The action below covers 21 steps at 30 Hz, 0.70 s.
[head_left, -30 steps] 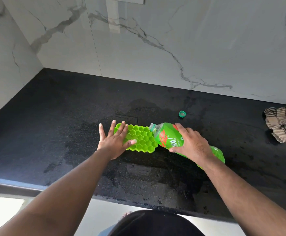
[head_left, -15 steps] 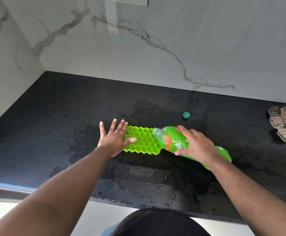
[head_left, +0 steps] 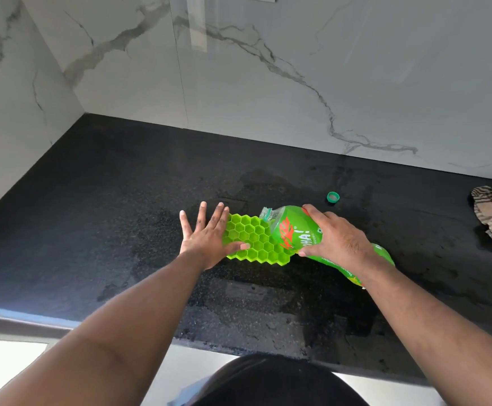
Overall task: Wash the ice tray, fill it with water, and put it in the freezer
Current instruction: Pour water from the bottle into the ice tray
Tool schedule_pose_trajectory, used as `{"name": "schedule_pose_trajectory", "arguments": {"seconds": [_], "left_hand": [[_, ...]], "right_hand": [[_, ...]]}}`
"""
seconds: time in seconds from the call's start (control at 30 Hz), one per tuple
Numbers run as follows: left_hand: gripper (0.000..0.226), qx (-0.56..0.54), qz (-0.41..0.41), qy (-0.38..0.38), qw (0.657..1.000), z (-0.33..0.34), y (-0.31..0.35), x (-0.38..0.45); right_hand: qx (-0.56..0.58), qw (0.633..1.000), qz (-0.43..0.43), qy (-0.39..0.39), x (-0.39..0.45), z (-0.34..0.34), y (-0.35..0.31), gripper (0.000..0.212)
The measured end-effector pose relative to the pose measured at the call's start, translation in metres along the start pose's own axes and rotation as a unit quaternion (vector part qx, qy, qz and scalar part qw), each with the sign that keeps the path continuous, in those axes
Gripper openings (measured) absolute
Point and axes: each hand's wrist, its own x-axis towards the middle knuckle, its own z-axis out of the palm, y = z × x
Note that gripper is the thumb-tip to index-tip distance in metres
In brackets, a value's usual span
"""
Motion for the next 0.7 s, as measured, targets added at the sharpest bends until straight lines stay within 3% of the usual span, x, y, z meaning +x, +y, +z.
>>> {"name": "schedule_pose_trajectory", "arguments": {"seconds": [0.7], "left_hand": [[0.114,0.003,-0.006,-0.003,1.000,0.002,0.000,0.001]], "right_hand": [[-0.042,0.999,-0.019,-0.007,0.013,-0.002,-0.027,0.102]]}}
